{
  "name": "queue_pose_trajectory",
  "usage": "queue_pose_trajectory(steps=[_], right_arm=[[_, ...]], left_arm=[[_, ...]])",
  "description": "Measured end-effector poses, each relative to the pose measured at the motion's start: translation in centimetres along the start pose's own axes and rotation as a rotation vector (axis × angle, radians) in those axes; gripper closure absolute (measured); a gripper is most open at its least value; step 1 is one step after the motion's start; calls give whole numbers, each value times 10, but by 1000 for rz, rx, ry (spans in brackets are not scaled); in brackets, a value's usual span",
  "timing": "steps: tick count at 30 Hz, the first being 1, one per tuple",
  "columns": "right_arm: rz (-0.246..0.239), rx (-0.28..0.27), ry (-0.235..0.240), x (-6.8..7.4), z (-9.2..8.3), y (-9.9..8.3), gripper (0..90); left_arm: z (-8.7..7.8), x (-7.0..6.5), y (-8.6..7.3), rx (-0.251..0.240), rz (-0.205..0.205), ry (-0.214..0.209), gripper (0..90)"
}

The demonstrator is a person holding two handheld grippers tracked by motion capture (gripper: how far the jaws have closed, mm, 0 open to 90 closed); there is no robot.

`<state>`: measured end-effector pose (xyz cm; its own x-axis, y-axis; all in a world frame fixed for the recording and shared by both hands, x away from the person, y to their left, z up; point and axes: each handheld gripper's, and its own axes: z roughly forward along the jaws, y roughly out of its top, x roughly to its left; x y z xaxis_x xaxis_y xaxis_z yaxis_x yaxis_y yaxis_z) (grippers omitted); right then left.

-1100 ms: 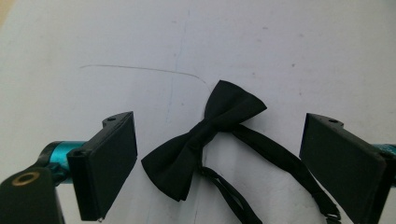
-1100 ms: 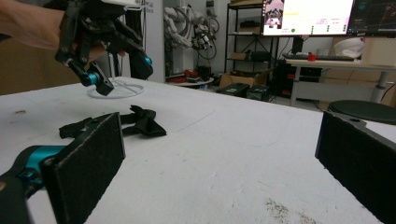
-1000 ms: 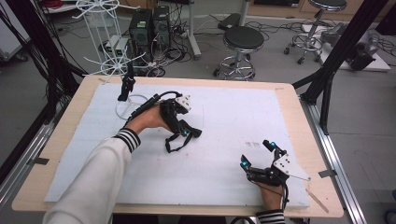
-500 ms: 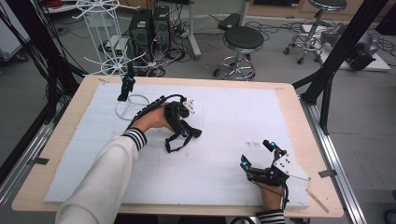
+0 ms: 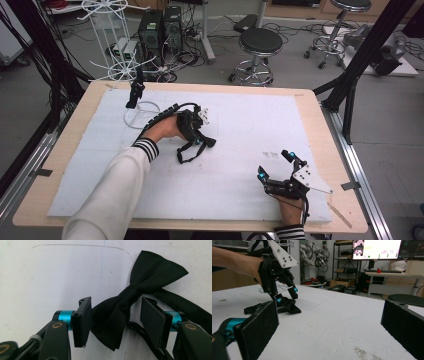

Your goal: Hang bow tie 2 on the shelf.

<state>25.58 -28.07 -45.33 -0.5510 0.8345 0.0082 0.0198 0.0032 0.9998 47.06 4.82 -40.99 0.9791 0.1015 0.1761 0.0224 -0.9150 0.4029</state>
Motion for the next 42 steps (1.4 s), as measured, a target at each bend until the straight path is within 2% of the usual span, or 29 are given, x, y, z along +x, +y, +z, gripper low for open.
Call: queue_pose_trajectory(steps=[4,6,8,10,13,17,21,28,29,38,40,42], right_arm=[[1,-2,1,0,0,0,7],[-1,1,0,0,0,0,7],[4,1,0,1,0,0,7],[-3,2,1,0,0,0,7],[-2,1,-1,0,0,0,7],[1,1,2,1,0,0,8],[3,0,0,1,0,0,8],[2,2,1,1,0,0,8],[-1,3,0,1,0,0,8],[-7,5,3,1,0,0,8],[-11,5,2,1,0,0,8],[-8,6,2,1,0,0,8]], left_arm=[[1,-2,2,7,19,8,502],[1,-2,3,15,23,23,563],[1,-3,3,26,18,21,666],[1,-4,3,30,22,17,725],[1,-7,6,48,23,35,775],[0,-7,7,50,11,45,785],[-3,-7,7,39,-17,37,785],[-14,-11,9,13,-63,49,785],[-15,-13,10,-2,-80,45,784],[-37,-24,12,-81,-122,39,784],[-42,-26,10,-107,-128,37,784],[-47,-29,8,-143,-154,37,783]])
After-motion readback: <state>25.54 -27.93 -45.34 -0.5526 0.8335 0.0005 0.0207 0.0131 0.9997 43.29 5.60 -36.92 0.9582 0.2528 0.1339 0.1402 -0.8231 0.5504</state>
